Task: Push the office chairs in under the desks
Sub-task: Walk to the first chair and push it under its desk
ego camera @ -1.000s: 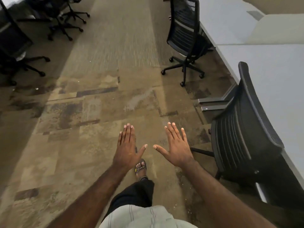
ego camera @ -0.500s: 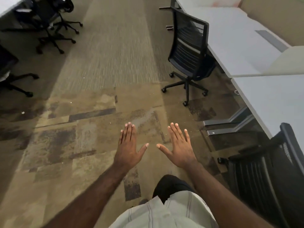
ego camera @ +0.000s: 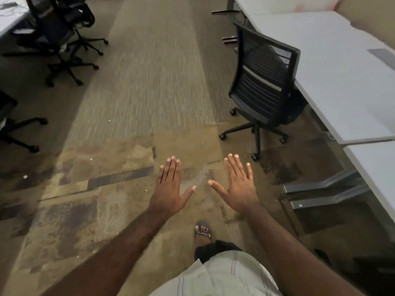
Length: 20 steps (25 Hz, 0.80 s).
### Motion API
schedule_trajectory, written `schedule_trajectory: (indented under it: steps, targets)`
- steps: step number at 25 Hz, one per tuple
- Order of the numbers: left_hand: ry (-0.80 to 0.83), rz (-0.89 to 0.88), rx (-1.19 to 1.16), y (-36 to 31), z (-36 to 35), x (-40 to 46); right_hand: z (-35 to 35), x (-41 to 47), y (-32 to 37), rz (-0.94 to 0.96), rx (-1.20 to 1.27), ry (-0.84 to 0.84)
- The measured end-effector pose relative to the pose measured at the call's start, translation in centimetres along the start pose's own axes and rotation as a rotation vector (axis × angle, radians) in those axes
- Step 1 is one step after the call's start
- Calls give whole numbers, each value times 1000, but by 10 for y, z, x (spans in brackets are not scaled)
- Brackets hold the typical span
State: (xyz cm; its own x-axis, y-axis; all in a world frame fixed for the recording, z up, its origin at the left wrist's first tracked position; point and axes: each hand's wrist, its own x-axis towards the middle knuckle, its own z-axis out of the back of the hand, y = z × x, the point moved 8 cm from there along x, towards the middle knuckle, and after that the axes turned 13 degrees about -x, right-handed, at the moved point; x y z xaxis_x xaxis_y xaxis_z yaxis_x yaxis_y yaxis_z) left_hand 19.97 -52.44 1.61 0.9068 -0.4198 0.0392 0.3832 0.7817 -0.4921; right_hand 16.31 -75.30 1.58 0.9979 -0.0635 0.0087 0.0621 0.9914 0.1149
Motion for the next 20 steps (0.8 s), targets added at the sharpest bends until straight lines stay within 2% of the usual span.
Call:
schedule_trajectory:
  steps: [9, 13, 20]
  targets:
    - [-84, -59, -44, 32, 42, 218, 35, 222, -6, 3, -10, -77]
    - [-88, -103, 1, 68, 49, 307, 40, 312, 2, -4, -33, -102]
    - [2, -312, 3, 108, 79, 479, 59, 454, -5, -189, -63, -133]
